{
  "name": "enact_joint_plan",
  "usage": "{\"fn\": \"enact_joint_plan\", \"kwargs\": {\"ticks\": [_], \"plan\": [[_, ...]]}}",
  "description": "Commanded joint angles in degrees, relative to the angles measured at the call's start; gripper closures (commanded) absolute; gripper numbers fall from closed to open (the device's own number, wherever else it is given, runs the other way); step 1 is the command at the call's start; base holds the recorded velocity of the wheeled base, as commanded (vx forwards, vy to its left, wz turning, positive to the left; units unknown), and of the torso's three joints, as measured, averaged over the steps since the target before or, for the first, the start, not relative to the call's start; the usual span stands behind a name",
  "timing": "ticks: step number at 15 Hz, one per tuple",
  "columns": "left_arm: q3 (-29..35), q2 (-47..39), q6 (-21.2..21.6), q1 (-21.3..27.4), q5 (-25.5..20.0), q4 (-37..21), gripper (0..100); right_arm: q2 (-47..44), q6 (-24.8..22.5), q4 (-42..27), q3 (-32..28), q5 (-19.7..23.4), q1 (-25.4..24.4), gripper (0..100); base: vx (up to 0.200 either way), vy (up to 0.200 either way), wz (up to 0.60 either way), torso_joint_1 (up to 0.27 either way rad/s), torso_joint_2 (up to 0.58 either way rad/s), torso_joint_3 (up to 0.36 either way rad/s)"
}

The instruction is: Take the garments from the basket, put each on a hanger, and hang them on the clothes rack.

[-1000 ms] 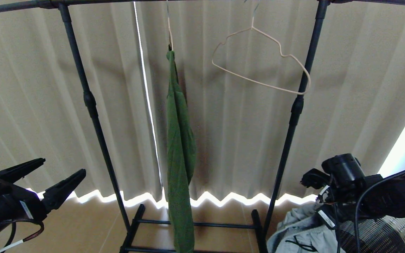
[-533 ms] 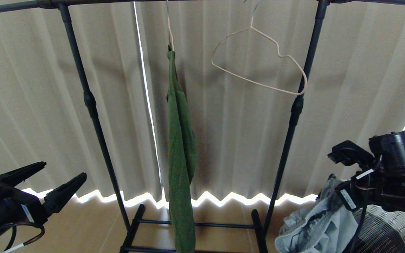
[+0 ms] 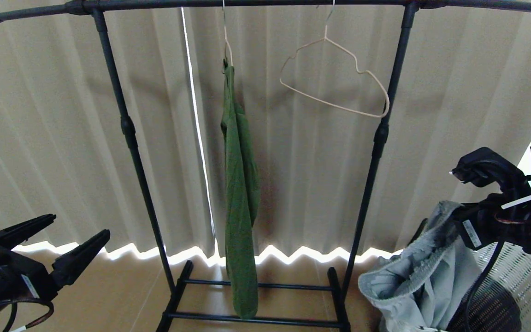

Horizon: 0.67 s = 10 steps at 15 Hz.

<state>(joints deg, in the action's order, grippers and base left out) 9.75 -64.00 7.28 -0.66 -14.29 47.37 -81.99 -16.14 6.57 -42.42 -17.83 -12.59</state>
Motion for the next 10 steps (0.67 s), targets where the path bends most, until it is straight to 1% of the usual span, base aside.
{"fn": "enact_joint_plan", "kwargs": {"ticks": [1, 4, 6, 7, 8, 9, 10], "plan": [[-0.88, 0.19, 0.28, 0.04, -0.04, 0.0, 0, 0.34, -0.38, 0.02, -1.43, -0.01, -0.41, 100, 0.0, 0.0, 0.0, 0.0, 0.0, 0.0], [-1.4, 0.72, 1.34, 0.13, -0.04, 0.09, 0, 0.61, -0.21, 0.2, 0.76, 0.08, -1.38, 100, 0.0, 0.0, 0.0, 0.0, 0.0, 0.0], [-1.93, 1.95, 1.86, 2.06, -0.04, 0.0, 0, 0.61, -0.3, 0.2, 0.41, 0.08, -2.35, 100, 0.0, 0.0, 0.0, 0.0, 0.0, 0.0], [-2.63, 3.0, 1.86, 3.91, -0.04, 0.0, 0, 0.61, -0.21, 0.2, -0.03, 0.08, -4.19, 100, 0.0, 0.0, 0.0, 0.0, 0.0, 0.0], [-2.9, 3.27, 1.77, 4.61, -0.04, 0.0, 0, 0.61, -0.21, 0.2, 0.06, 0.08, -4.72, 100, 0.0, 0.0, 0.0, 0.0, 0.0, 0.0], [-3.69, 4.15, 1.77, 6.55, -0.04, 0.0, 0, 0.52, -0.21, 0.28, -0.12, 0.08, -6.22, 100, 0.0, 0.0, 0.0, 0.0, 0.0, 0.0], [-3.78, 4.5, 1.6, 7.69, -0.04, 0.0, 0, 0.34, -0.47, 0.55, -1.43, 0.08, -7.01, 100, 0.0, 0.0, 0.0, 0.0, 0.0, 0.0]]}}
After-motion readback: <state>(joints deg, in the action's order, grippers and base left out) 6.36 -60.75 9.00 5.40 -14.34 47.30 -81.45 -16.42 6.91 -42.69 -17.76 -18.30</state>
